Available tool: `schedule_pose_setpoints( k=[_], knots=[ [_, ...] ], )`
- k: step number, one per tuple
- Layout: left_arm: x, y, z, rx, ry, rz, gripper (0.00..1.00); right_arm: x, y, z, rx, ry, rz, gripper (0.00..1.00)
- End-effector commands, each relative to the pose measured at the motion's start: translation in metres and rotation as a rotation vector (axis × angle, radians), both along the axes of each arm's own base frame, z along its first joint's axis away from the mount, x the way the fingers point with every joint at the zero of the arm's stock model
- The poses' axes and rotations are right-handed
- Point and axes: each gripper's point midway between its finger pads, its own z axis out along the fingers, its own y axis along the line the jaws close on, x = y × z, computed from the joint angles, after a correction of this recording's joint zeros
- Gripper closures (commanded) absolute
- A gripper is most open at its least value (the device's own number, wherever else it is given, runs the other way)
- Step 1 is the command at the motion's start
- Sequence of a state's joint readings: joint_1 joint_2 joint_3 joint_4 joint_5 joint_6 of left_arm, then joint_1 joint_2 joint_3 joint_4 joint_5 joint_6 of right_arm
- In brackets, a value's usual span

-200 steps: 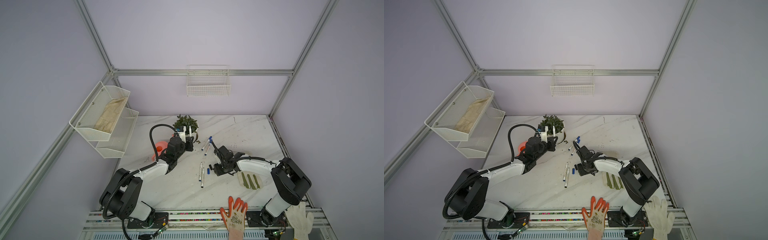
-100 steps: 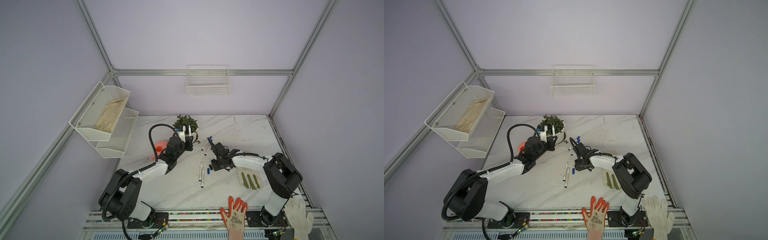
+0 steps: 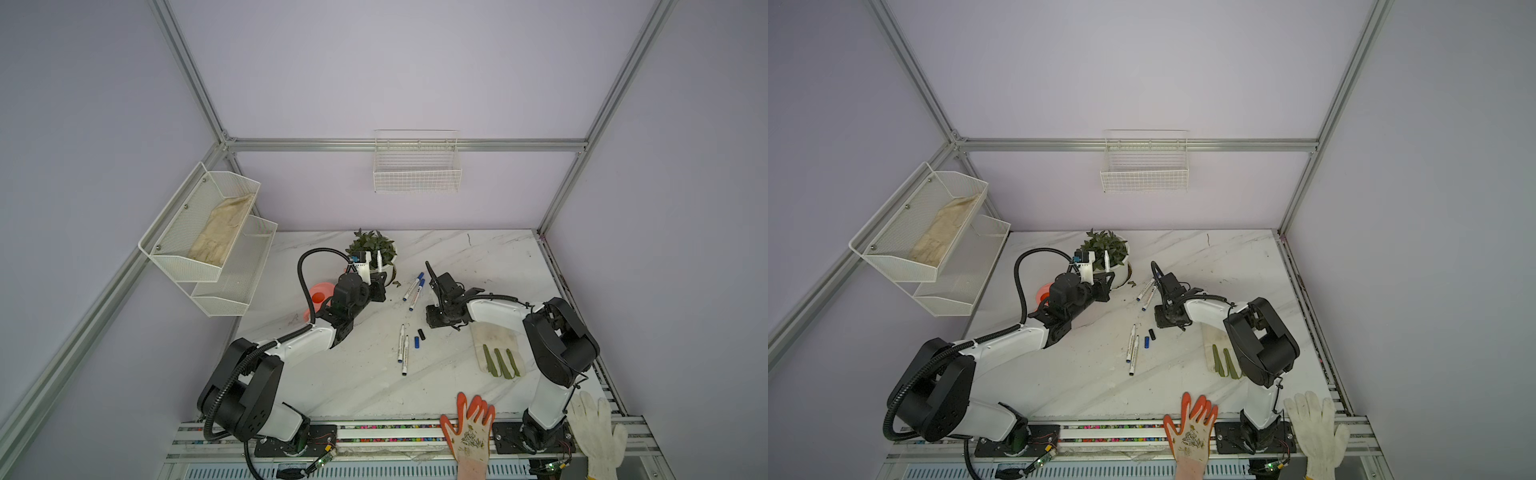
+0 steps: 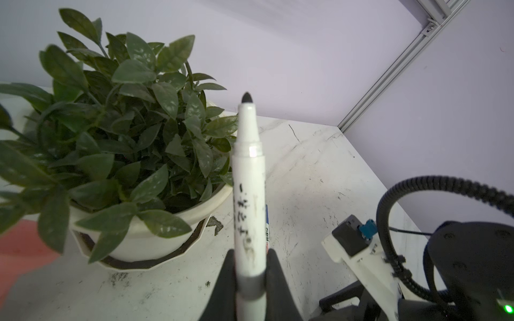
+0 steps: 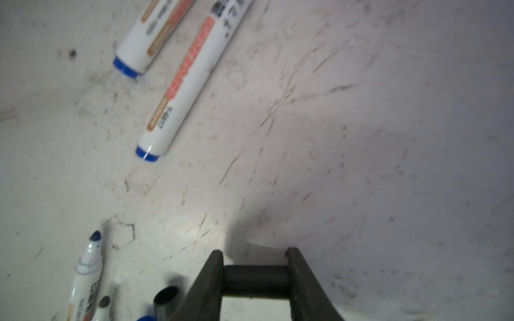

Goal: Insert the pens into the pen caps
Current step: 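Lower the right gripper onto a black cap while the left holds the marker, then close the right gripper around the upright black cap on the table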

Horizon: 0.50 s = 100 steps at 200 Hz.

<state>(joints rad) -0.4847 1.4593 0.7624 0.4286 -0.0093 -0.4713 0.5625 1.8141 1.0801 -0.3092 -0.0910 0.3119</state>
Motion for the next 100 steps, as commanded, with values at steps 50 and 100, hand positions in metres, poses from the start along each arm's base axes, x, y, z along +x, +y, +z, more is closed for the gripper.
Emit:
schedule_pose_setpoints(
  k=[50,100],
  knots=[
    [-0.003,-0.004,0.004,-0.034,-0.014,-0.031,1.00,0.030,-0.032,0.012,0.168,0.118,-0.215,0.49],
    [-0.005,-0.003,0.002,-0.028,-0.018,-0.036,1.00,0.038,-0.063,0.024,-0.106,0.050,-0.060,0.45]
  ],
)
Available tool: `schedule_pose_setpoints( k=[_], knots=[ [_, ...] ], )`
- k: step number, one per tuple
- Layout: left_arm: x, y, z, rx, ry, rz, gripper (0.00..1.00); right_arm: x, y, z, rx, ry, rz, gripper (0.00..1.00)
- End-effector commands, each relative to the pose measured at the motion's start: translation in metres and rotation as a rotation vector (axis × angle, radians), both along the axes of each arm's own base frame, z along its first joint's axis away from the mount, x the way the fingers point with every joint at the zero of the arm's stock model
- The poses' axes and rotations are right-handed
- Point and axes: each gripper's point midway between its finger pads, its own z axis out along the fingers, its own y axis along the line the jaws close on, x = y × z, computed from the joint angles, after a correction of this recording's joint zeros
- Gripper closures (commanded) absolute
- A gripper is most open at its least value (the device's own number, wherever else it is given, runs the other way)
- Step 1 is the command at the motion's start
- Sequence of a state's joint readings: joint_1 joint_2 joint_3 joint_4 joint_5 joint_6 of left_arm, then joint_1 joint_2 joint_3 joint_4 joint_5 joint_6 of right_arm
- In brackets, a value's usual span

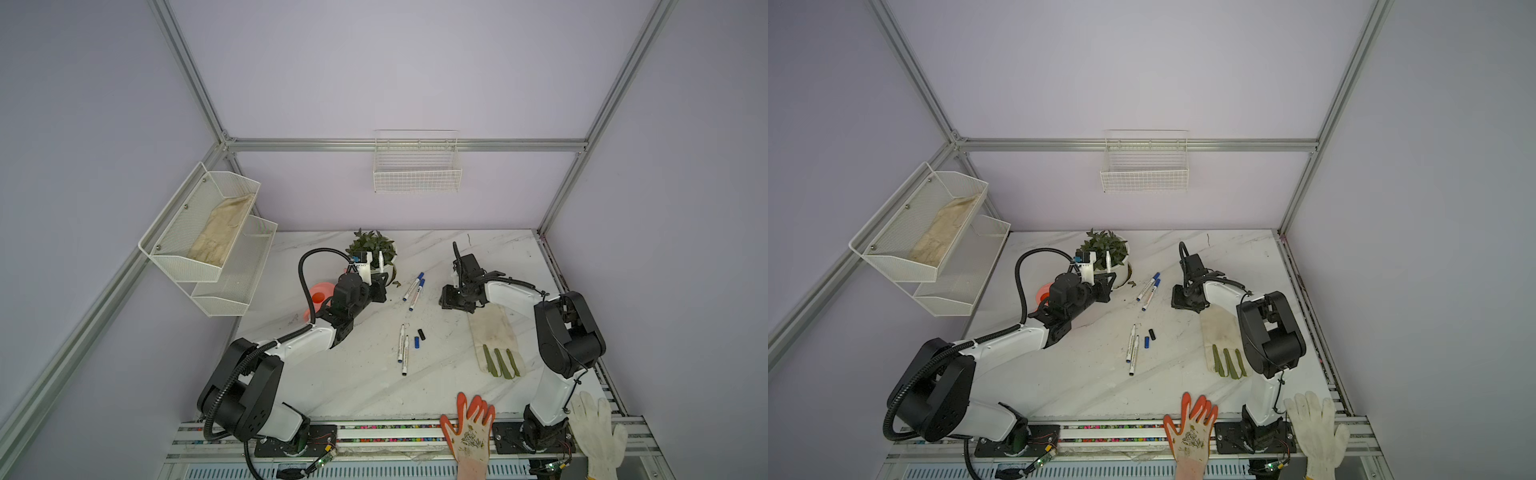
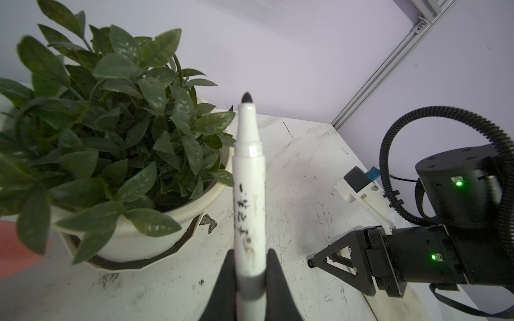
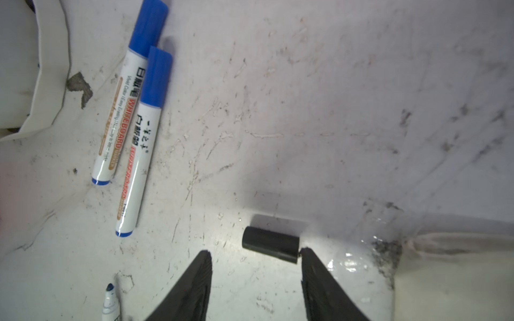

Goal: Insert the pens into the pen caps
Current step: 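Close the right gripper around the upright black cap on the table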

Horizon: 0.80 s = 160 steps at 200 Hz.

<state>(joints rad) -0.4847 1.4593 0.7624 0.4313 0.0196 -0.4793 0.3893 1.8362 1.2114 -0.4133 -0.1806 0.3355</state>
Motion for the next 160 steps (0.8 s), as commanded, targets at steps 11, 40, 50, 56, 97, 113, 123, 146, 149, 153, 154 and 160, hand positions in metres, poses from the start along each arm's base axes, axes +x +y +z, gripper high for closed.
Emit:
schedule_pose_setpoints(
  k=[11,40,50,56,97,113,123,146,149,153,154,160],
  knots=[
    [-0.003,0.002,0.001,-0.013,-0.023,-0.007,1.00,-0.005,-0.030,0.000,-0.256,0.019,0.130,0.45],
    [-0.003,0.003,0.000,-0.016,-0.031,-0.005,1.00,0.004,-0.038,0.001,-0.350,-0.008,0.215,0.45],
    [-0.003,0.002,0.000,-0.017,-0.033,-0.007,1.00,0.005,-0.032,0.002,-0.336,-0.019,0.254,0.46],
    [-0.004,0.002,0.000,-0.016,-0.034,-0.011,1.00,0.005,-0.027,0.003,-0.327,-0.026,0.289,0.46],
    [-0.004,0.002,0.003,-0.008,-0.045,-0.013,1.00,0.018,-0.016,0.000,-0.369,-0.069,0.451,0.46],
    [-0.004,0.002,0.004,-0.004,-0.050,-0.013,1.00,0.026,-0.010,-0.004,-0.373,-0.080,0.489,0.46],
    [-0.004,0.003,0.006,-0.002,-0.052,-0.010,1.00,0.031,-0.010,-0.009,-0.392,-0.082,0.512,0.46],
    [-0.003,0.004,0.012,0.001,-0.059,-0.002,1.00,0.044,-0.012,-0.025,-0.440,-0.075,0.555,0.45],
    [-0.003,0.004,0.012,0.002,-0.061,-0.001,1.00,0.047,-0.012,-0.026,-0.446,-0.081,0.558,0.45],
    [-0.002,0.005,0.013,0.003,-0.064,0.001,1.00,0.051,-0.013,-0.027,-0.454,-0.088,0.559,0.45],
    [-0.002,0.004,0.013,0.004,-0.064,0.000,1.00,0.052,-0.013,-0.028,-0.454,-0.089,0.559,0.45],
    [-0.002,0.005,0.015,0.005,-0.067,0.002,1.00,0.058,-0.014,-0.029,-0.463,-0.098,0.560,0.45]
  ],
)
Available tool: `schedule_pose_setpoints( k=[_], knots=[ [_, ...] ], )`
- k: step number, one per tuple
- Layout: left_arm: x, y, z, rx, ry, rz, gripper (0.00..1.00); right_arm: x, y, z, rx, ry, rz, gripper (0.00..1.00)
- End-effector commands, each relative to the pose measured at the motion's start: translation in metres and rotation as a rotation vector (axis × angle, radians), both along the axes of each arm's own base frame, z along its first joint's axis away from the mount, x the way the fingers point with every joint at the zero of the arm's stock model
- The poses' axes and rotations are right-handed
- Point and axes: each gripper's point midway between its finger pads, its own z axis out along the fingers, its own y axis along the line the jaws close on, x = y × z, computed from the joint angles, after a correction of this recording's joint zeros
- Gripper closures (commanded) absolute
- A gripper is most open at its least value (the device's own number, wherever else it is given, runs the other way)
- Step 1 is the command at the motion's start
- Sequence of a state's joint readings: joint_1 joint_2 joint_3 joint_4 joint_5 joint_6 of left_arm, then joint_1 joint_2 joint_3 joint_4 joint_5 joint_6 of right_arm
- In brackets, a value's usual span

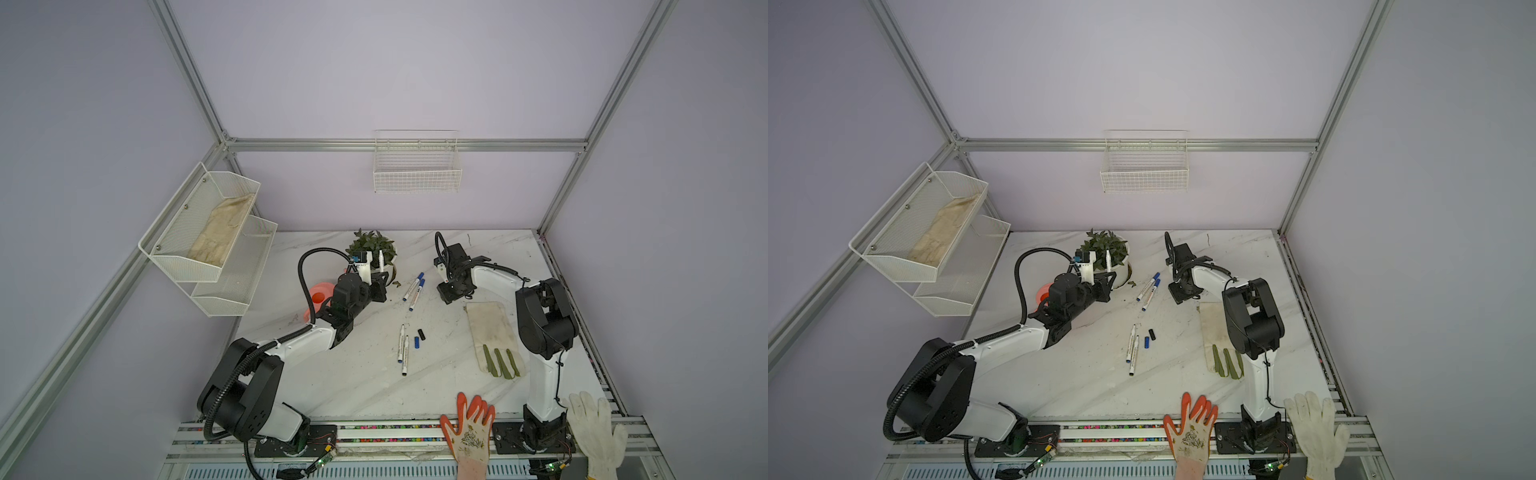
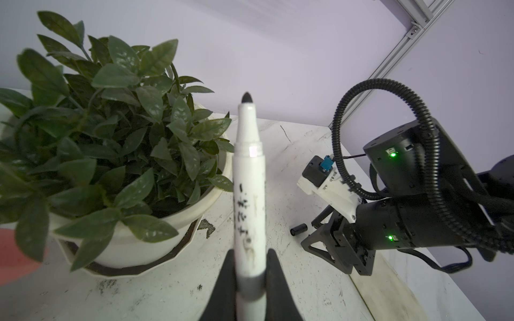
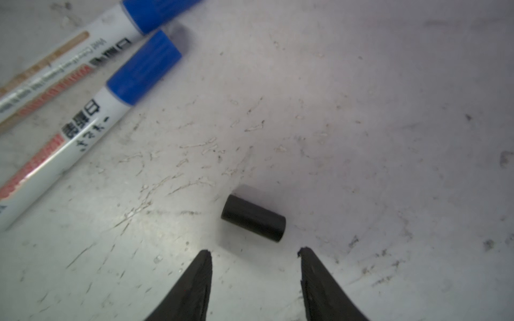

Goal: Insert the pens into the pen caps
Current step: 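Close the right gripper around the upright black cap on the table, then lift the black cap and carry it above the held marker tip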

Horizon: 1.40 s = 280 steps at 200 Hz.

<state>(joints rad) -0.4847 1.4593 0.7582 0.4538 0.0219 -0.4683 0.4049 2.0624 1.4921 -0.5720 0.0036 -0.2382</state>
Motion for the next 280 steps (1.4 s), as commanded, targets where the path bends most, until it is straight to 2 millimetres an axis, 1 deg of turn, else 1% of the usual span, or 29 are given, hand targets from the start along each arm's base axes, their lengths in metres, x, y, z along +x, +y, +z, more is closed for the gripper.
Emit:
schedule_pose_setpoints(
  k=[1,29,44,46,49,62,81,106,125,163,173,194,213,225,236,245,252,260,268,280],
  knots=[
    [-0.003,0.005,0.012,0.005,-0.046,0.007,1.00,0.015,-0.006,-0.010,-0.077,-0.020,0.085,0.45],
    [-0.002,0.006,0.013,0.021,-0.048,0.008,1.00,0.036,-0.016,-0.018,-0.084,-0.029,0.091,0.44],
    [-0.002,0.007,0.012,0.031,-0.047,0.011,1.00,0.042,-0.019,-0.024,-0.054,-0.016,0.107,0.44],
    [-0.005,0.008,0.022,0.020,-0.069,0.011,1.00,0.043,-0.020,-0.025,-0.051,-0.013,0.107,0.44],
    [-0.005,0.009,0.026,0.018,-0.078,0.014,1.00,0.044,-0.020,-0.026,-0.046,-0.011,0.109,0.44],
    [-0.005,0.010,0.025,0.026,-0.075,0.018,1.00,0.045,-0.020,-0.033,-0.032,0.009,0.114,0.45],
    [-0.006,0.010,0.023,0.028,-0.070,0.015,1.00,0.045,-0.011,-0.038,0.010,0.031,0.130,0.47],
    [-0.004,0.009,0.020,0.028,-0.062,0.015,1.00,0.047,0.005,-0.036,0.101,0.031,0.148,0.50],
    [-0.004,0.009,0.022,0.027,-0.066,0.015,1.00,0.049,0.012,-0.038,0.137,0.036,0.146,0.53],
    [-0.003,0.008,0.023,0.026,-0.065,0.015,1.00,0.052,0.014,-0.048,0.149,0.052,0.125,0.62],
    [-0.004,0.008,0.022,0.026,-0.063,0.013,1.00,0.056,0.015,-0.046,0.156,0.041,0.111,0.64],
    [-0.004,0.009,0.022,0.027,-0.062,0.018,1.00,0.067,0.017,-0.040,0.171,0.004,0.081,0.72],
    [-0.004,0.008,0.022,0.025,-0.061,0.012,1.00,0.071,0.017,-0.039,0.163,-0.012,0.066,0.76],
    [-0.005,0.008,0.021,0.023,-0.058,0.005,1.00,0.071,0.016,-0.042,0.152,-0.006,0.057,0.81],
    [-0.006,0.006,0.022,0.022,-0.061,-0.002,1.00,0.071,0.015,-0.041,0.149,-0.007,0.045,0.89],
    [-0.007,0.005,0.023,0.024,-0.066,-0.014,1.00,0.072,0.015,-0.037,0.159,-0.020,0.028,0.95],
    [-0.007,0.003,0.024,0.030,-0.073,-0.028,1.00,0.074,0.016,-0.031,0.181,-0.036,0.012,0.98],
    [-0.008,0.000,0.025,0.038,-0.082,-0.052,1.00,0.076,0.021,-0.017,0.223,-0.065,-0.008,1.00],
    [-0.010,-0.005,0.025,0.047,-0.086,-0.079,1.00,0.078,0.027,0.002,0.281,-0.105,-0.021,1.00],
    [-0.013,-0.011,0.026,0.053,-0.097,-0.118,1.00,0.078,0.038,0.042,0.398,-0.170,-0.035,1.00]
  ],
)
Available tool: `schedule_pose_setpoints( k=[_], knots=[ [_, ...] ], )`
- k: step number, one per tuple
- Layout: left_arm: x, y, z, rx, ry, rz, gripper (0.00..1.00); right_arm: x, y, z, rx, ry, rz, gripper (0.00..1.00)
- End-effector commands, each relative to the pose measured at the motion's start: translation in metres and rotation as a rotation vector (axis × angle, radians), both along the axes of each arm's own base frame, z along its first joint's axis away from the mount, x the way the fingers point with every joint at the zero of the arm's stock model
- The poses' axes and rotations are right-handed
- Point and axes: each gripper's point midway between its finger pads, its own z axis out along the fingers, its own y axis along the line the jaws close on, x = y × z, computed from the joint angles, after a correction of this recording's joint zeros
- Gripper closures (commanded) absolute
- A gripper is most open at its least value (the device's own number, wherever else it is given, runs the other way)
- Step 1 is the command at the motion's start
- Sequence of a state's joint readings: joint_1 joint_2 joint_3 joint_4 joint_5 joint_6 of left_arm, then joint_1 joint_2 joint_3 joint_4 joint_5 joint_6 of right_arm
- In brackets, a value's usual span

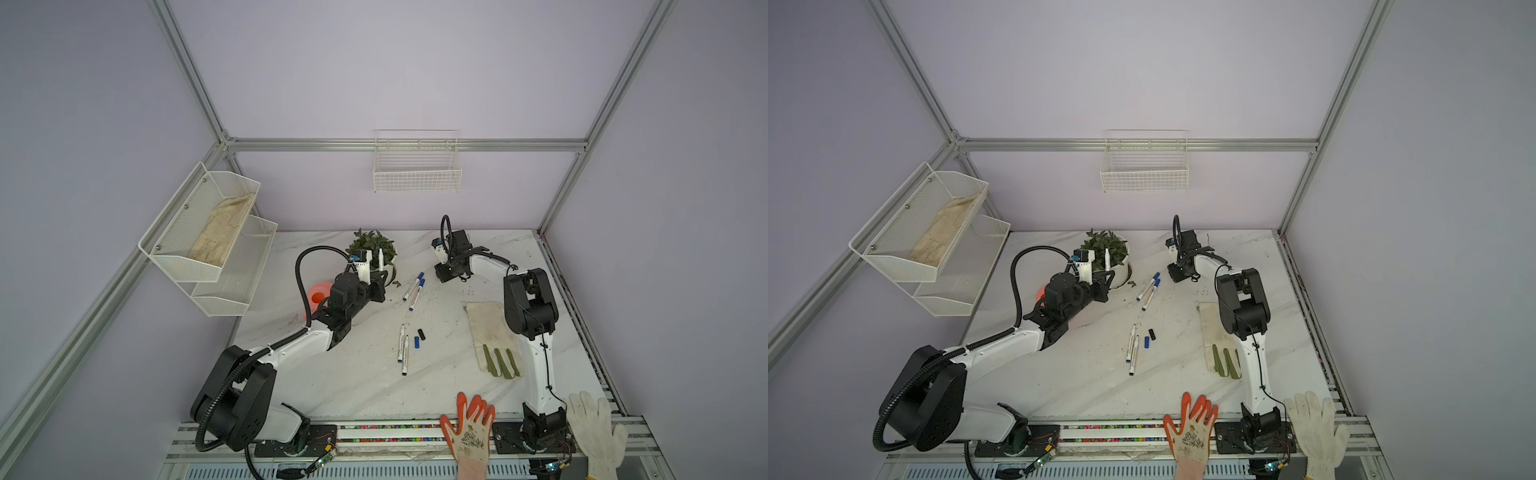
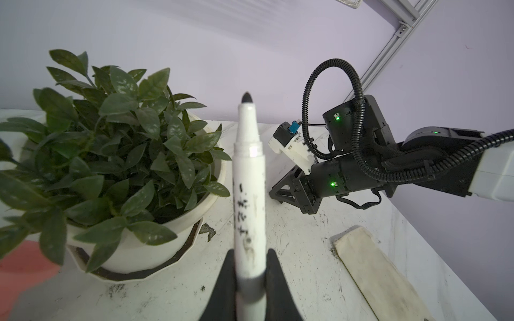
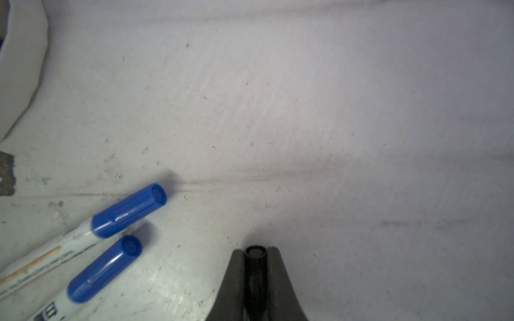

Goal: Insert the pens into the pen caps
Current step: 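Lift the black cap and carry it above the held marker tip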

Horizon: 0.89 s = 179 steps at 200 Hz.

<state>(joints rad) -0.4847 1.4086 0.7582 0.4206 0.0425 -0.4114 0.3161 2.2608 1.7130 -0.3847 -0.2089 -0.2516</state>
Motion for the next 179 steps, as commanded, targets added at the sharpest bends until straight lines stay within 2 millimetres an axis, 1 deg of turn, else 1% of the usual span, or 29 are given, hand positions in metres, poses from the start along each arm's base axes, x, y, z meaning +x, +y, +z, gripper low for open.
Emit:
schedule_pose_setpoints(
  k=[1,14,16,26,28,35,36,39,47,56,66,67,70,86,100,126,152,179],
  knots=[
    [-0.006,-0.011,0.012,0.019,-0.055,-0.087,1.00,-0.011,0.015,0.045,0.164,-0.038,-0.046,1.00],
    [-0.011,-0.018,0.014,0.029,-0.067,-0.128,1.00,-0.017,0.024,0.096,0.303,-0.121,-0.063,1.00],
    [-0.011,-0.019,0.014,0.033,-0.069,-0.133,1.00,-0.018,0.026,0.102,0.326,-0.128,-0.067,1.00],
    [-0.017,-0.026,0.015,0.051,-0.088,-0.169,1.00,-0.028,0.029,0.141,0.434,-0.191,-0.081,1.00],
    [-0.018,-0.028,0.015,0.055,-0.090,-0.177,1.00,-0.030,0.028,0.145,0.449,-0.196,-0.089,1.00],
    [-0.023,-0.035,0.016,0.076,-0.108,-0.207,1.00,-0.037,0.028,0.171,0.528,-0.238,-0.107,1.00],
    [-0.024,-0.036,0.016,0.078,-0.112,-0.213,1.00,-0.039,0.029,0.171,0.537,-0.236,-0.109,1.00],
    [-0.026,-0.039,0.016,0.084,-0.118,-0.225,1.00,-0.043,0.029,0.183,0.572,-0.254,-0.109,1.00],
    [-0.032,-0.049,0.016,0.099,-0.132,-0.265,1.00,-0.055,0.031,0.204,0.666,-0.276,-0.110,1.00],
    [-0.037,-0.059,0.017,0.093,-0.134,-0.305,1.00,-0.069,0.033,0.223,0.760,-0.289,-0.102,1.00],
    [-0.044,-0.069,0.023,0.093,-0.162,-0.356,1.00,-0.085,0.037,0.242,0.847,-0.298,-0.076,1.00],
    [-0.043,-0.071,0.016,0.101,-0.150,-0.361,1.00,-0.087,0.038,0.243,0.854,-0.298,-0.074,1.00],
    [-0.043,-0.075,0.011,0.105,-0.141,-0.374,1.00,-0.091,0.039,0.248,0.876,-0.300,-0.066,1.00],
    [-0.050,-0.089,0.009,0.096,-0.143,-0.431,1.00,-0.113,0.048,0.272,0.962,-0.325,0.001,1.00],
    [-0.052,-0.097,0.007,0.100,-0.146,-0.442,1.00,-0.126,0.055,0.285,0.998,-0.341,0.043,1.00],
    [-0.053,-0.105,0.005,0.101,-0.146,-0.452,1.00,-0.139,0.069,0.289,1.027,-0.314,0.110,1.00],
    [-0.052,-0.109,0.010,0.090,-0.153,-0.452,1.00,-0.145,0.081,0.280,0.990,-0.277,0.146,1.00],
    [-0.049,-0.107,0.014,0.075,-0.170,-0.429,1.00,-0.145,0.083,0.270,0.954,-0.262,0.143,1.00]
  ],
)
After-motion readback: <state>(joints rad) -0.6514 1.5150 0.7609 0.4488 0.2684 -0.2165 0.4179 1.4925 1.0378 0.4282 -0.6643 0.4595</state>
